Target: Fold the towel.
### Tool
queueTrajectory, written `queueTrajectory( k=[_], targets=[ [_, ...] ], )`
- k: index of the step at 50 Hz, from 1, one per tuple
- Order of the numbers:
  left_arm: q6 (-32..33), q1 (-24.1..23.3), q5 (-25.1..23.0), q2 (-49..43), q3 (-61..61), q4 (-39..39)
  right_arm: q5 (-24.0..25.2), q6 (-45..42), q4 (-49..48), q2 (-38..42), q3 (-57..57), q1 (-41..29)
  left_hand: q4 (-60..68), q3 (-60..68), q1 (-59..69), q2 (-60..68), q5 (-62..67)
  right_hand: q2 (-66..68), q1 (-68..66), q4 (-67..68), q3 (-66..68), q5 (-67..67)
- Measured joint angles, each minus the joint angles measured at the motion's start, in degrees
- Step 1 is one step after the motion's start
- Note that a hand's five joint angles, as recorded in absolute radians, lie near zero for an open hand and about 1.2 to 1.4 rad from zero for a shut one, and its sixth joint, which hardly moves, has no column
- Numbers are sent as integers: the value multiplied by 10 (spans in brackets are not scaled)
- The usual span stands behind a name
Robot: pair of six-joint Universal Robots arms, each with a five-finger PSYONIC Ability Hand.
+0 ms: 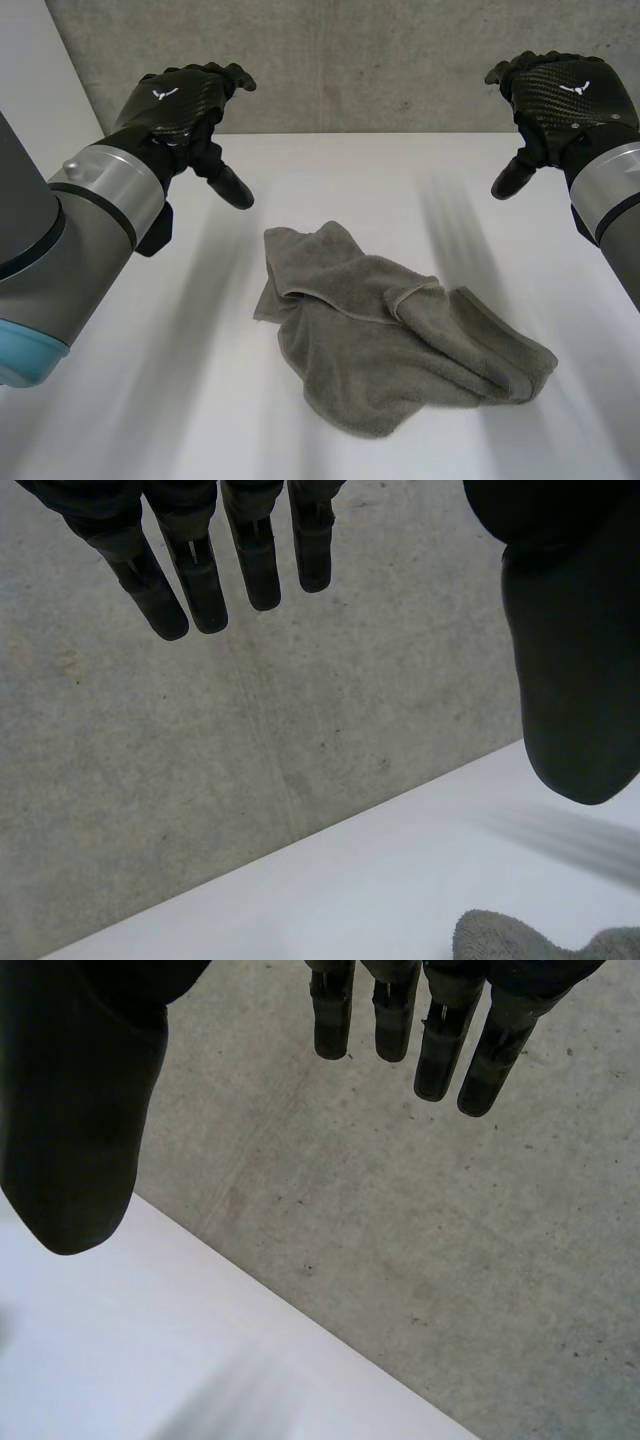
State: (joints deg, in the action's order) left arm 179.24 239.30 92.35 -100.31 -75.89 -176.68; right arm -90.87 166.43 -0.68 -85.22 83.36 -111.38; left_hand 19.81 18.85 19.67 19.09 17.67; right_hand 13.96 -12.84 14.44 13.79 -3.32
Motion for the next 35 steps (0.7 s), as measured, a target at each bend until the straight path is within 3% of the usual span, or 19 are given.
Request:
queueTrajectory(
  k=[25, 35],
  targets=[
    [-5, 5, 13, 1, -14, -16, -3, 6, -8, 16, -1, 33, 0, 0, 0, 0, 0, 0, 0, 0, 0, 0],
    [6, 1, 21, -89, -20, -42, 43, -49, 50, 114, -31, 34, 0, 0, 0, 0, 1, 0, 0, 0, 0, 0]
  ],
)
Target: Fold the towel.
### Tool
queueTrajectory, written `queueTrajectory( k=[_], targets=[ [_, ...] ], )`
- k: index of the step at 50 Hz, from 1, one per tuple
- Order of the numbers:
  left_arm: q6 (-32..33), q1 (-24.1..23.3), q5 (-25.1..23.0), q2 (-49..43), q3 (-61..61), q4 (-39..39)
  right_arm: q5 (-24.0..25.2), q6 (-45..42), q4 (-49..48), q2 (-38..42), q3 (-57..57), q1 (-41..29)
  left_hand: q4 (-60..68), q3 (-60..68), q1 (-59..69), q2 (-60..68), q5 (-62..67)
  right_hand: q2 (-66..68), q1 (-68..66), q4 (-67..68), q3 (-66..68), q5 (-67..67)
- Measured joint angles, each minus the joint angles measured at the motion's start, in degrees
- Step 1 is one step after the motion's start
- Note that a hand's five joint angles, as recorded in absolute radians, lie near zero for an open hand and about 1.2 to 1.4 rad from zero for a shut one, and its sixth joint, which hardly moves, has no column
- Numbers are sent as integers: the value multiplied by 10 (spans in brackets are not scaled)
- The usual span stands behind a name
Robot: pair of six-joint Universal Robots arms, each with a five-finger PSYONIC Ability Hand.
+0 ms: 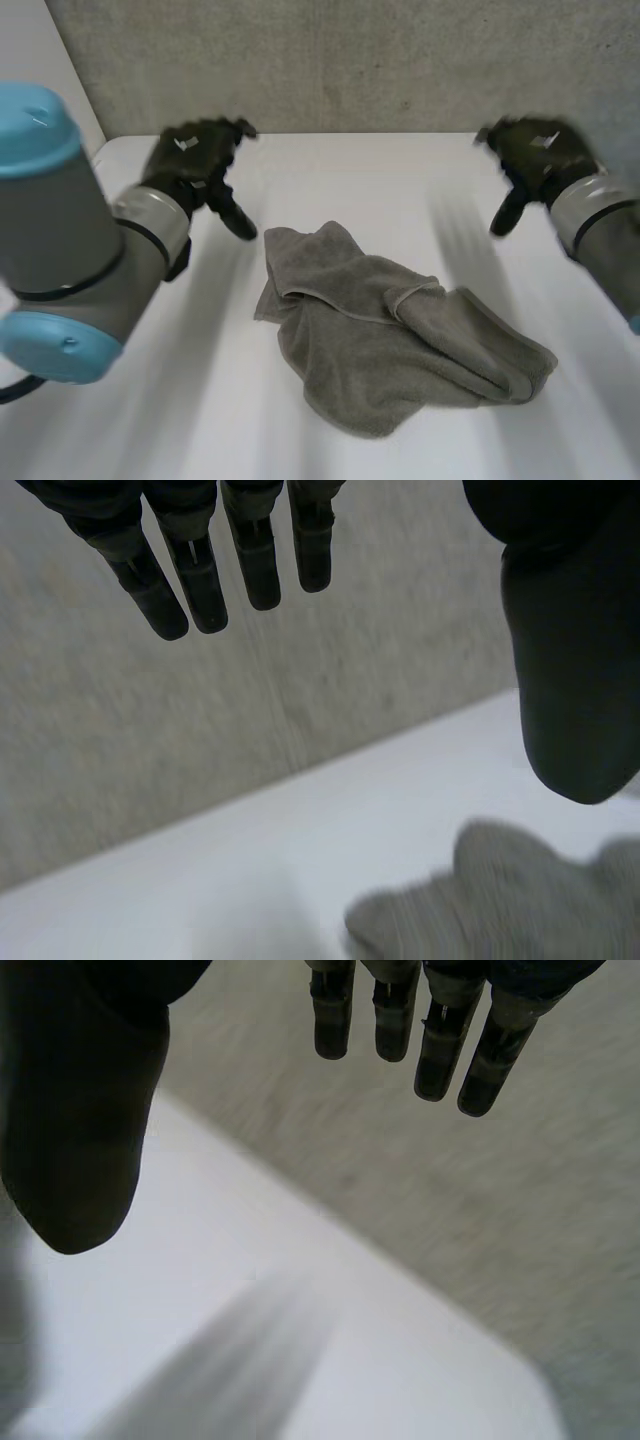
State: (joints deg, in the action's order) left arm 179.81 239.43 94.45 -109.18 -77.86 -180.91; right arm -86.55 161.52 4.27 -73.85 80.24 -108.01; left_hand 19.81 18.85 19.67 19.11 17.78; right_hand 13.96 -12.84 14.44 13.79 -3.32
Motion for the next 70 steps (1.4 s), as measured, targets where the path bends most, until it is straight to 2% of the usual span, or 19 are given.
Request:
queueTrajectory(
  k=[7, 13, 16, 20, 22, 25, 28, 30, 35, 39, 42, 46, 50, 55, 59, 62, 65, 70],
  targets=[
    [47, -8, -13, -111, 6, -10, 46, -80, 76, 106, -21, -4, 0, 0, 0, 0, 1, 0, 0, 0, 0, 0],
    [98, -16, -21, -180, 13, -34, 63, -106, 93, 160, -26, -10, 0, 0, 0, 1, 3, 0, -1, 0, 0, 0],
    [111, -18, -28, -198, 14, -46, 67, -107, 95, 174, -28, -15, 10, 16, 12, 16, 26, 102, -108, 96, 101, -106],
    [114, -20, -48, -216, 17, -64, 70, -99, 95, 189, -34, -21, 83, 92, 85, 88, 102, 315, -325, 303, 311, -317],
    [114, -21, -57, -223, 19, -71, 70, -95, 95, 194, -38, -23, 123, 132, 128, 126, 144, 379, -383, 369, 376, -384],
    [111, -27, -69, -238, 32, -86, 71, -83, 95, 202, -47, -30, 255, 260, 255, 256, 268, 482, -478, 476, 479, -490],
    [110, -36, -74, -251, 52, -95, 73, -66, 95, 206, -55, -34, 319, 326, 320, 326, 333, 437, -449, 434, 442, -444],
    [110, -41, -74, -260, 68, -99, 77, -50, 94, 207, -61, -36, 357, 365, 355, 363, 371, 352, -363, 351, 354, -359],
    [110, -47, -74, -268, 93, -100, 91, -25, 95, 208, -66, -36, 449, 460, 450, 455, 464, 338, -343, 329, 334, -339],
    [110, -48, -73, -270, 106, -100, 113, -16, 95, 209, -66, -33, 611, 625, 592, 613, 626, 455, -466, 447, 453, -454],
    [111, -48, -73, -272, 114, -101, 133, -15, 96, 211, -71, -31, 666, 686, 603, 655, 665, 593, -608, 598, 604, -611],
    [114, -44, -72, -274, 135, -102, 151, -16, 96, 218, -96, -30, 666, 688, 603, 655, 665, 599, -613, 618, 621, -625],
    [125, -34, -68, -266, 192, -109, 159, -15, 89, 223, -169, -30, 666, 689, 603, 655, 665, 599, -614, 618, 621, -625],
    [147, -11, -51, -227, 289, -143, 141, 15, -5, 188, -260, -30, 667, 690, 603, 655, 665, 605, -615, 618, 621, -625],
    [160, 3, -33, -176, 356, -218, 105, 67, -184, 105, -265, -20, 667, 690, 603, 655, 666, 605, -615, 618, 621, -625],
    [166, 8, -28, -147, 374, -271, 89, 86, -269, 58, -243, -12, 667, 691, 603, 655, 666, 605, -615, 618, 621, -625],
    [173, 11, -27, -128, 373, -304, 83, 81, -304, 34, -219, -9, 667, 691, 603, 655, 666, 605, -625, 618, 621, -629],
    [186, 21, -30, -115, 335, -308, 83, 33, -290, 25, -182, -10, 667, 691, 603, 658, 671, 605, -634, 618, 621, -632]
  ],
)
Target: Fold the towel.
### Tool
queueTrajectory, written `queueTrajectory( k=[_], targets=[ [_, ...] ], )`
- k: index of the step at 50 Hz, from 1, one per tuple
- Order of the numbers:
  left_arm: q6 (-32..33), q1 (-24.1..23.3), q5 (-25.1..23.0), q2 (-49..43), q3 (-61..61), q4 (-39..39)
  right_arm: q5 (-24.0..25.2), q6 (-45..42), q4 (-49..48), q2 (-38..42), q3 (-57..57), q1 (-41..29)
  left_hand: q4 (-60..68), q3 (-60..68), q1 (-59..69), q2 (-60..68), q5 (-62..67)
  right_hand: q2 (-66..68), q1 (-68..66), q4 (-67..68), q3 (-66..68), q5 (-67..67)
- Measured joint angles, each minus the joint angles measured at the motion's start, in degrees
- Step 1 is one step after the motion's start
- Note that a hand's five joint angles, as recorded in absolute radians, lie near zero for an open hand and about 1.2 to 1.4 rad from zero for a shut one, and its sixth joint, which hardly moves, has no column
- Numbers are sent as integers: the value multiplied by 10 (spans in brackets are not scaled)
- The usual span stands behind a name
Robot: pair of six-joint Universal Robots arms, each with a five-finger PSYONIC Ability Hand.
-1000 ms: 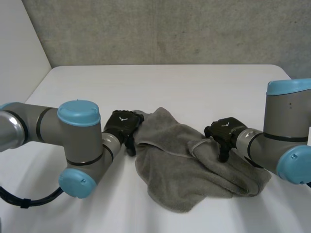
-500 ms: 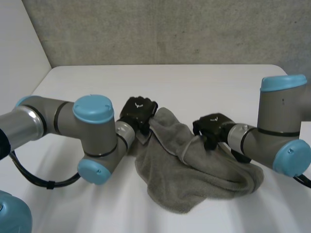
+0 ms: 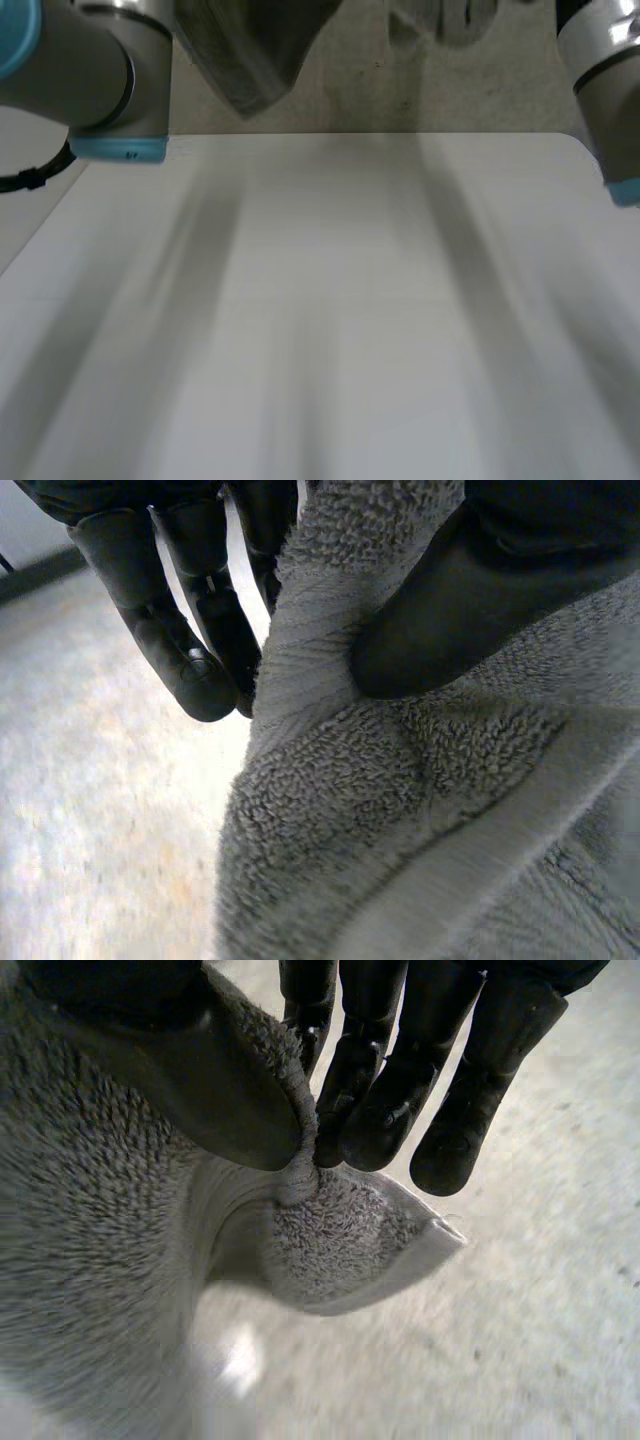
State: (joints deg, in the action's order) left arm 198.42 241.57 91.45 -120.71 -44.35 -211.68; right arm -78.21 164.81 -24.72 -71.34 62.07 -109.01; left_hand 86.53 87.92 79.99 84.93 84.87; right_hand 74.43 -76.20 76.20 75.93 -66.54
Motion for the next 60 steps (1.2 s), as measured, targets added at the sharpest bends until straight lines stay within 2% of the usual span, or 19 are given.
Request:
queueTrajectory(
  k=[4, 10, 19, 26, 28, 31, 33, 36, 42, 47, 52, 60],
  targets=[
    [7, 16, -4, 1, -80, 23, 2, -64, 36, 11, 39, -6, 0, 0, 0, 0, 0, 3, 0, 0, 0, 0],
    [8, 27, -13, -3, -218, 37, -2, -116, 69, 47, 95, -18, 0, 1, 0, 0, 0, 3, 0, 0, 0, 0],
    [9, 31, -25, -21, -415, 17, -4, -138, 96, 119, 197, -36, 0, 1, 0, 0, 0, 3, 0, 0, 0, 0],
    [9, 33, -26, -19, -521, -3, -5, -213, 164, 166, 232, -35, 0, 2, 0, 0, 0, 3, 0, 0, 0, 0],
    [9, 33, -26, -13, -533, -5, -5, -227, 180, 166, 232, -33, 0, 2, 0, 0, 0, -17, 23, -23, -22, 26],
    [9, 35, -26, 0, -548, -5, -4, -238, 199, 152, 234, -30, 0, 2, 0, 0, 0, -274, 280, -264, -262, 280],
    [9, 37, -26, 10, -555, -5, -2, -239, 207, 134, 234, -28, 0, 2, 0, 0, 0, -468, 472, -465, -465, 498],
    [9, 40, -25, 20, -560, -6, 1, -235, 210, 114, 233, -26, 0, 2, 0, 0, 0, -601, 607, -610, -612, 632],
    [9, 44, -24, 27, -563, -6, 5, -232, 207, 90, 207, -25, 0, 2, 0, 0, 0, -606, 623, -619, -623, 632],
    [9, 46, -24, 27, -563, -7, 6, -244, 208, 101, 162, -29, 0, 2, 0, 0, 0, -606, 623, -619, -623, 632],
    [9, 48, -24, 27, -566, -7, 5, -295, 212, 160, 97, -33, 0, 2, 0, 0, 0, -606, 623, -619, -623, 632],
    [9, 52, -24, 28, -574, -7, -14, -439, 260, 264, 1, -36, 0, 2, 0, 0, 0, -604, 621, -618, -621, 630]
  ],
)
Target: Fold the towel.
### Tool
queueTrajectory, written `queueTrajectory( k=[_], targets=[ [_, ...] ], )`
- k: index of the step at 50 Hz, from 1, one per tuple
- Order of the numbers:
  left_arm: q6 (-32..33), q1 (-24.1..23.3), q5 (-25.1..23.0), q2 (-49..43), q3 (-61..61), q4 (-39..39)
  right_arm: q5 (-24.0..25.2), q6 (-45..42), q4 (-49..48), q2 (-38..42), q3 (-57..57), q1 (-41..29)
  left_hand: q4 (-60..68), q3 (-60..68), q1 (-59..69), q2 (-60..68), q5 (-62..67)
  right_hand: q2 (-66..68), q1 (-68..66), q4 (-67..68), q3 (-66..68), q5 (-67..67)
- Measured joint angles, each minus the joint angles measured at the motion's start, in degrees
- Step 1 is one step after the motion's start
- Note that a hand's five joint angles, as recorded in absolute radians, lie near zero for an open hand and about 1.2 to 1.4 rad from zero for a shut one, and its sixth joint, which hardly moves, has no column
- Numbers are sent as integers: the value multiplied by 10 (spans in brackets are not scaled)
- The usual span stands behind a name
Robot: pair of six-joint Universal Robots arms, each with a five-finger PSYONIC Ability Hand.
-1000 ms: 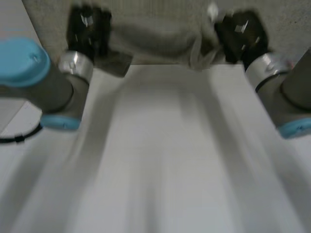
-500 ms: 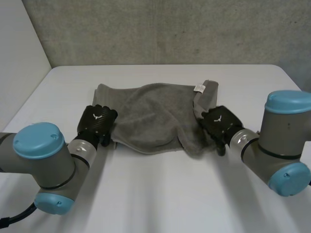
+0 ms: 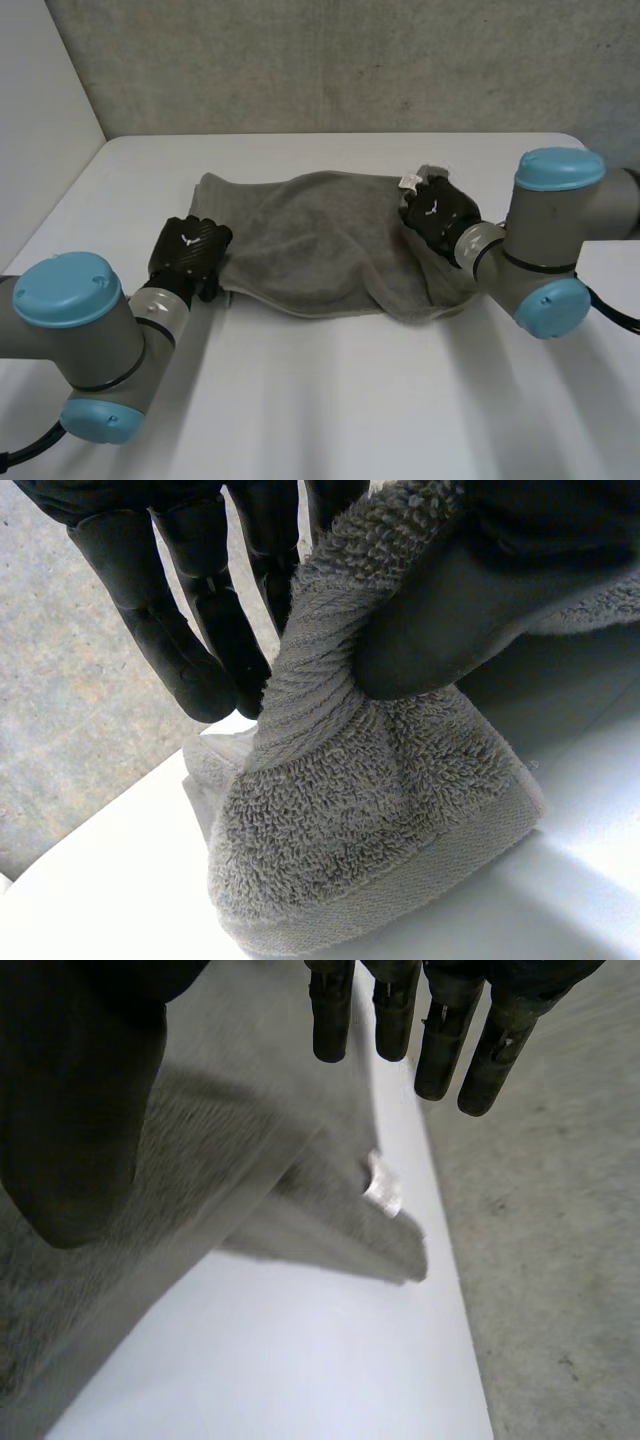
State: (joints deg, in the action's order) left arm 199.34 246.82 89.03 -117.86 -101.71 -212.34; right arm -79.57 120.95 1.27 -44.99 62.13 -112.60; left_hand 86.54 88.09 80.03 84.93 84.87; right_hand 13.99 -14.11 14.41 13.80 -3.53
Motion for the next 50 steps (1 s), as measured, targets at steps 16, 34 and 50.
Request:
queueTrajectory(
  k=[16, 34, 50],
  targets=[
    [0, 4, 0, 1, 0, 0, 2, 160, 50, -86, 107, 17, 0, 0, 2, 0, 0, 68, -72, 73, 78, -92],
    [0, 17, -1, 2, -1, 1, 33, 227, 0, -129, 236, 63, 0, 0, 2, 0, 0, 150, -152, 147, 155, -160],
    [0, 17, 0, 1, -2, 0, 26, 254, -78, -102, 231, 85, -164, -172, -92, -143, -141, 620, -613, 618, 622, -632]
  ],
)
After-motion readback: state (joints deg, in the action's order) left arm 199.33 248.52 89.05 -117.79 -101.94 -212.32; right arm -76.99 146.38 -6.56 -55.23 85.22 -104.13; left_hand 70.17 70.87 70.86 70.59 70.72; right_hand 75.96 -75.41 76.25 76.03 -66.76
